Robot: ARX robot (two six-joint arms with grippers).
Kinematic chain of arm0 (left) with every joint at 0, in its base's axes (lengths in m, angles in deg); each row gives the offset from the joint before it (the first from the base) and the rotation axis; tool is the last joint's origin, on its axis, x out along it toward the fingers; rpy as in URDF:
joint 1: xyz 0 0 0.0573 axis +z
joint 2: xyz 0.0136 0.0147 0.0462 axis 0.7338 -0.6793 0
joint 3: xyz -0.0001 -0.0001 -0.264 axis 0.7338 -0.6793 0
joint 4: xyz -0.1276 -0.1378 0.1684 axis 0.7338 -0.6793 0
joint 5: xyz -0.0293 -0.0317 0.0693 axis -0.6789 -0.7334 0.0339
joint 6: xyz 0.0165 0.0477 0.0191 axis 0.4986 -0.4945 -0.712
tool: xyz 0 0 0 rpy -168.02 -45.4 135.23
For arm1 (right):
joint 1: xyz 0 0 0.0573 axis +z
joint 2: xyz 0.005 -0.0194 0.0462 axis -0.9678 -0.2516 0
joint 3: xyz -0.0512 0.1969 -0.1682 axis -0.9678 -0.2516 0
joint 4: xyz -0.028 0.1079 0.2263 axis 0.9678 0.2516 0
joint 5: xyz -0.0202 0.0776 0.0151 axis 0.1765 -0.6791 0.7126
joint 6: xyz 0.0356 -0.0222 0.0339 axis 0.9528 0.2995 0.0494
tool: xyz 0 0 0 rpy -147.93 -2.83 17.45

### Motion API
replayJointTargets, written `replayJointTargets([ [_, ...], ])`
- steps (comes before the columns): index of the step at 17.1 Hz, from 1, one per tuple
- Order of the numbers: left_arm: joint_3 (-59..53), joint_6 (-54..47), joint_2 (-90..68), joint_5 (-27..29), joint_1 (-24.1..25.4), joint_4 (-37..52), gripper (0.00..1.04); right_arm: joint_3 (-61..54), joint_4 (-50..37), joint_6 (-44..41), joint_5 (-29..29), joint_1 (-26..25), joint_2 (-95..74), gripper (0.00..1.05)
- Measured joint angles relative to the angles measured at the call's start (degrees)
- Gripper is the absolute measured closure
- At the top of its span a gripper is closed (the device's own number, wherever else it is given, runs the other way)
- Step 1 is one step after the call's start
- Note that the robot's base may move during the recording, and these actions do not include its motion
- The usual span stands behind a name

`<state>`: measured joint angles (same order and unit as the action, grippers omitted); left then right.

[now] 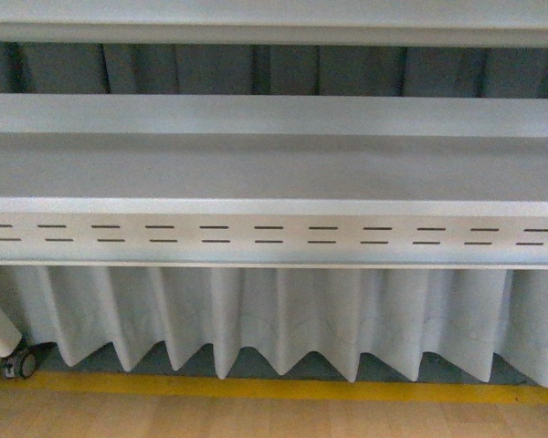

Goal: Wind up and store yellow beetle toy

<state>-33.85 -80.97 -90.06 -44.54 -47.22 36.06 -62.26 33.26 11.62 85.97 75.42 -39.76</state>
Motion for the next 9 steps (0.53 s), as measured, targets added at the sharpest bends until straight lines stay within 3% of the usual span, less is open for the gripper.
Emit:
replayJointTargets([
  [9, 0.00, 0.00, 0.00, 0.00, 0.00, 0.00, 0.07, 0.00, 0.00, 0.00, 0.00, 0.00, 0.00, 0.07],
])
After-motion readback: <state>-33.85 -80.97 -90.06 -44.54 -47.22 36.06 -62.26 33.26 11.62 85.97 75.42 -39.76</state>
